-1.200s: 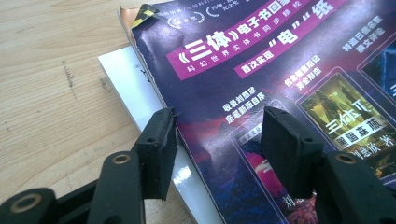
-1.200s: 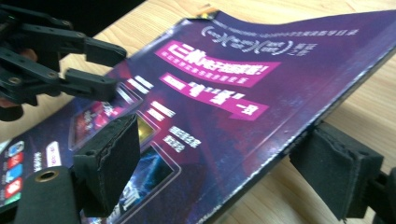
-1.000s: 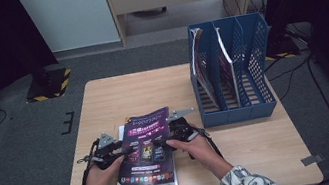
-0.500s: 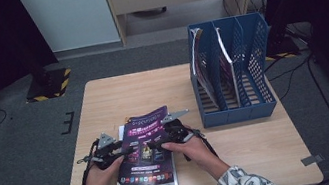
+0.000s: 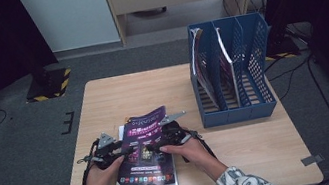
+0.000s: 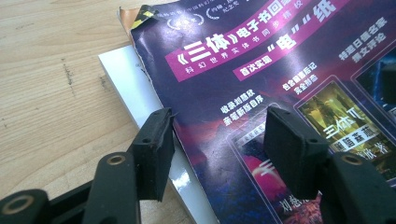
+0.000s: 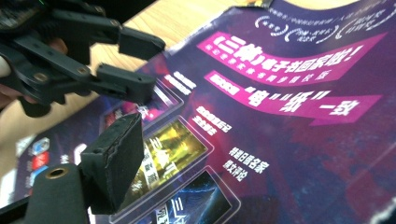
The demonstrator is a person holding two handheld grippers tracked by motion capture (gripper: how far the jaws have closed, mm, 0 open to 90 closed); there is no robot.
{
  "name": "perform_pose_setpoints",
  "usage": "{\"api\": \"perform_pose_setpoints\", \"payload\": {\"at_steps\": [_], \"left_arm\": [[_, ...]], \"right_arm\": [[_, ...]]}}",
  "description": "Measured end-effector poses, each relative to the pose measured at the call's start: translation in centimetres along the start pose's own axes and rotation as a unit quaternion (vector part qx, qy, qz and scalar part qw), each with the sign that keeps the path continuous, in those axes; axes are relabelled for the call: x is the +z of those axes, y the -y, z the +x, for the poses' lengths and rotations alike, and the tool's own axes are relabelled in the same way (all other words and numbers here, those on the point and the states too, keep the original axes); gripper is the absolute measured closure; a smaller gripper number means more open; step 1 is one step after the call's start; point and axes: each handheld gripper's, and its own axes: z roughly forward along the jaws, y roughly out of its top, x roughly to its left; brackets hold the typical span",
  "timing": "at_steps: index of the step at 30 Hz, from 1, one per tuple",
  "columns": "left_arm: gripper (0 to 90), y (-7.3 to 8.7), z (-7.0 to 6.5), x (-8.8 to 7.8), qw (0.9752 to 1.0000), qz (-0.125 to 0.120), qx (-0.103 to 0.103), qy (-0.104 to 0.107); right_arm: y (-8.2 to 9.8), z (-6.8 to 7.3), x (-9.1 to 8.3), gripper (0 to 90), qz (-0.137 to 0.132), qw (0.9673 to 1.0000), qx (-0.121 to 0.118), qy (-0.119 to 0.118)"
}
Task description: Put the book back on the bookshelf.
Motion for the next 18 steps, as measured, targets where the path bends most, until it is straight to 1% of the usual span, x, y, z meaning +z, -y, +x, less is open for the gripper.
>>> {"api": "perform_pose_setpoints", "payload": {"at_steps": [2, 3, 9, 15, 16, 18], "left_arm": [[42.4, 0.01, 0.00, 0.00, 1.0000, 0.000, 0.000, 0.000], [42.5, 0.01, 0.00, 0.00, 1.0000, 0.000, 0.000, 0.000], [42.2, 0.01, -0.01, 0.00, 1.0000, 0.000, -0.001, 0.000], [42.1, 0.04, -0.02, 0.00, 1.0000, -0.001, -0.001, 0.000], [42.0, 0.05, -0.01, 0.00, 1.0000, -0.001, 0.000, 0.000], [41.6, 0.06, -0.02, 0.01, 1.0000, -0.002, 0.000, 0.000]], "right_arm": [[0.11, -0.04, 0.11, 22.4, 0.001, 1.0000, 0.000, 0.001], [0.14, -0.10, 0.08, 23.0, -0.001, 1.0000, 0.003, 0.000], [0.18, -0.08, 0.10, 24.4, -0.002, 1.0000, 0.007, 0.002], [0.29, -0.13, 0.11, 25.8, -0.009, 0.9999, 0.013, 0.007], [0.30, -0.11, 0.11, 25.8, -0.012, 0.9997, 0.022, 0.007], [0.29, -0.08, 0.14, 25.5, -0.013, 0.9996, 0.024, 0.010]]}}
